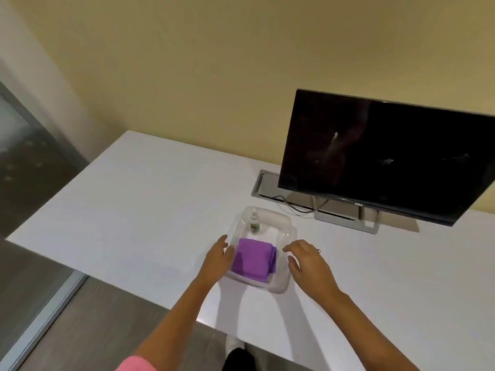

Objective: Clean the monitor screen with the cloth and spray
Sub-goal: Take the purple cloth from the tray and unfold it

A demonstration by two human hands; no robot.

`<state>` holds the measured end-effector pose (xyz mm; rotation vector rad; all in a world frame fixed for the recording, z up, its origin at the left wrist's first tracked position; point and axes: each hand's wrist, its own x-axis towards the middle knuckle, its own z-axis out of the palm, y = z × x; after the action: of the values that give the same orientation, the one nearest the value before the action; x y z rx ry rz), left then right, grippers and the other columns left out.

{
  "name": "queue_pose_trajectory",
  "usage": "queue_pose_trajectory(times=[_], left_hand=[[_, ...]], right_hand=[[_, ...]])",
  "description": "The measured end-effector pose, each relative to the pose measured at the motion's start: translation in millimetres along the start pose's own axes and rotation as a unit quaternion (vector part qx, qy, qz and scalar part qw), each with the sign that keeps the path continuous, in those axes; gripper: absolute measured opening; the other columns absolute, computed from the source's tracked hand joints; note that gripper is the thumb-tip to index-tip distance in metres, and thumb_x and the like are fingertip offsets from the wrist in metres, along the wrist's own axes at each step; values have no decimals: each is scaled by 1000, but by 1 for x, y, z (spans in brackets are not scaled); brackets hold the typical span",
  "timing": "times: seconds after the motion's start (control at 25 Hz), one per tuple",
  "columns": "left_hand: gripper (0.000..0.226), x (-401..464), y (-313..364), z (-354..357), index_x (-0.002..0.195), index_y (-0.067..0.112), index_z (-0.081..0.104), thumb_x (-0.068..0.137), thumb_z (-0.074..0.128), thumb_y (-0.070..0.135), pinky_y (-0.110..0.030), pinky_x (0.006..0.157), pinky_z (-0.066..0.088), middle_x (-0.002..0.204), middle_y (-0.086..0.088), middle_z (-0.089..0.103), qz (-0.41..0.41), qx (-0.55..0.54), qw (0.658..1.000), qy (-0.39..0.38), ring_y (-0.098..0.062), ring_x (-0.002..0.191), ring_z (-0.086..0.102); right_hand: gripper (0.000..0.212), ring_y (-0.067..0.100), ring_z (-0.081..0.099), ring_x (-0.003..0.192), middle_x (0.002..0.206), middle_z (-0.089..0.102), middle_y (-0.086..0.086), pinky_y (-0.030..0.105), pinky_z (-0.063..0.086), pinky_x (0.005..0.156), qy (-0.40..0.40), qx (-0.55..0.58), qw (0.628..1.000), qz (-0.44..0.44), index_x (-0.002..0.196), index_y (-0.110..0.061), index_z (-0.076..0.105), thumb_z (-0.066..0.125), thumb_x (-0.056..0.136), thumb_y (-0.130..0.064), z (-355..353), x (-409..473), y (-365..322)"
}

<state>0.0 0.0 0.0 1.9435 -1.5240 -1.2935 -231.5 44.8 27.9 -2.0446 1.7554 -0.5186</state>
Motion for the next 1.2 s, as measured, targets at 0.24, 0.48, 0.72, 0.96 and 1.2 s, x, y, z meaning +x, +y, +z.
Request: queue_pose_trajectory(times=[0.24,0.48,0.72,0.96,1.2], left_hand=[[41,25,-15,-10,142,24,39,102,30,27,-44,97,50,133,-6,55,-6,-2,991,-130,-23,114,55],[40,31,-18,-6,140,21,40,103,28,25,-45,94,51,126,-6,58,-26,-39,990,-135,-24,111,58],[46,35,-17,-4,148,21,28,102,30,28,-43,93,52,141,-8,48,-86,-49,986,-134,-27,118,53],[64,24,-8,-5,151,15,13,99,38,42,-45,104,38,155,-13,23,-61,2,998,-33,-35,134,39],[53,4,27,1,145,19,29,98,46,33,-40,101,40,147,-8,32,12,-57,996,64,-28,128,42]], right_hand=[[40,27,43,120,129,48,6,37,47,91,-172,-72,982,22,133,-15,47,53,95,-23,53,71,-29],[79,32,43,123,136,45,12,39,40,101,-262,-147,949,97,144,-13,27,68,82,-42,93,90,-27],[70,27,50,109,118,47,6,36,45,91,-221,-29,962,157,125,-15,48,82,67,-36,91,95,-25],[50,18,59,87,99,58,1,27,51,68,-165,175,953,182,105,-20,49,82,69,-27,48,84,-19],[65,24,67,97,111,64,8,29,56,72,-91,486,820,288,114,-20,55,89,59,-33,-13,55,15]])
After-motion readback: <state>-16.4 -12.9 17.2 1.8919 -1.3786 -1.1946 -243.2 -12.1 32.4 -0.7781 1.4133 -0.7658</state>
